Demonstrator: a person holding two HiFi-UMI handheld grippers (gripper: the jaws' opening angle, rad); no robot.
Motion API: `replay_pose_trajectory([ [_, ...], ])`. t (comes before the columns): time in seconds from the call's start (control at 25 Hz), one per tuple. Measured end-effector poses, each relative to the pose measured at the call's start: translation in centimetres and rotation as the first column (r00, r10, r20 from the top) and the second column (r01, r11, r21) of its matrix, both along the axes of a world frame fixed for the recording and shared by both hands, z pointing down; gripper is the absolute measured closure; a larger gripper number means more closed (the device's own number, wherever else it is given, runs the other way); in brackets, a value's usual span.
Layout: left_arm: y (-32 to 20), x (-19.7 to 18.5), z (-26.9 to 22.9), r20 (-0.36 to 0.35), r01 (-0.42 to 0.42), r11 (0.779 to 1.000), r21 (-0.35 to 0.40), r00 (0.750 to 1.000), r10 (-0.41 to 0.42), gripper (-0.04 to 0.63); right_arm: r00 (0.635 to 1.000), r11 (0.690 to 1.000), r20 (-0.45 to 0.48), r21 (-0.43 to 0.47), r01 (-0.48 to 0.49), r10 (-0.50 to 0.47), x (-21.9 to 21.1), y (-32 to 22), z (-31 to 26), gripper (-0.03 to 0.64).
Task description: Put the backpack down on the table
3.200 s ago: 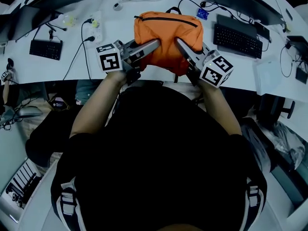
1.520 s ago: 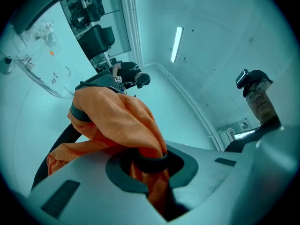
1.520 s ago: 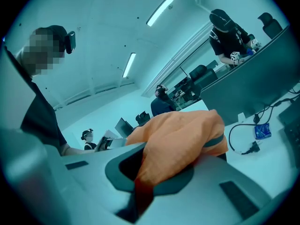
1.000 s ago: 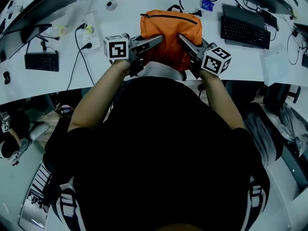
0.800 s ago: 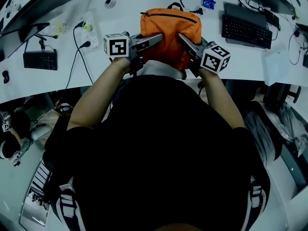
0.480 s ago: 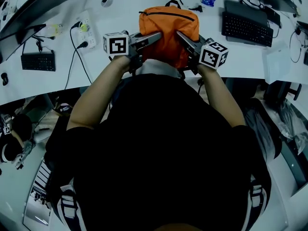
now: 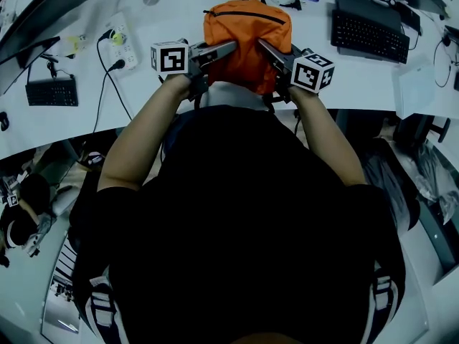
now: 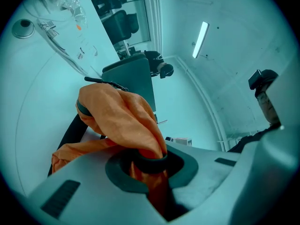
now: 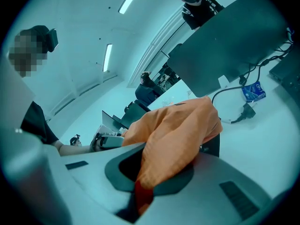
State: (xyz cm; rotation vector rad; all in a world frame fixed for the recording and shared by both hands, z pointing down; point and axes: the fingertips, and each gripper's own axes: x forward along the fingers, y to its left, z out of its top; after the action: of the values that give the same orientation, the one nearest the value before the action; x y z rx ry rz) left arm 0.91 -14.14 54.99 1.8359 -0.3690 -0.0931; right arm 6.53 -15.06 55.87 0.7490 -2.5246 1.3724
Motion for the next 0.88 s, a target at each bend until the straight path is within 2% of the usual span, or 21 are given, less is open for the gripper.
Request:
replay_pose_trajectory([
  [0.32,0.1,0.6,1.7,0.014,-0.021,0.998,-0.055,1.0,0.021,0.532,1.0,0.998,-0.015,-0.058,0.004,-0.005,0.4,0.1,2.3,0.583],
  [0.64,0.1,0.7,4.0,0.048,-0.034,0.996,-0.08,0.998,0.038,0.532,1.0,0.991,-0.016,-0.134,-0.005,0.003,0.5,0.3,4.9,0.583],
  [0.88,-0.3,0.7,5.0,0.038,-0.043,0.993,-0.112,0.998,0.047,0.532,1.0,0.981,0.005,-0.193,-0.02,0.022,0.6,-0.1,6.0,0.583],
])
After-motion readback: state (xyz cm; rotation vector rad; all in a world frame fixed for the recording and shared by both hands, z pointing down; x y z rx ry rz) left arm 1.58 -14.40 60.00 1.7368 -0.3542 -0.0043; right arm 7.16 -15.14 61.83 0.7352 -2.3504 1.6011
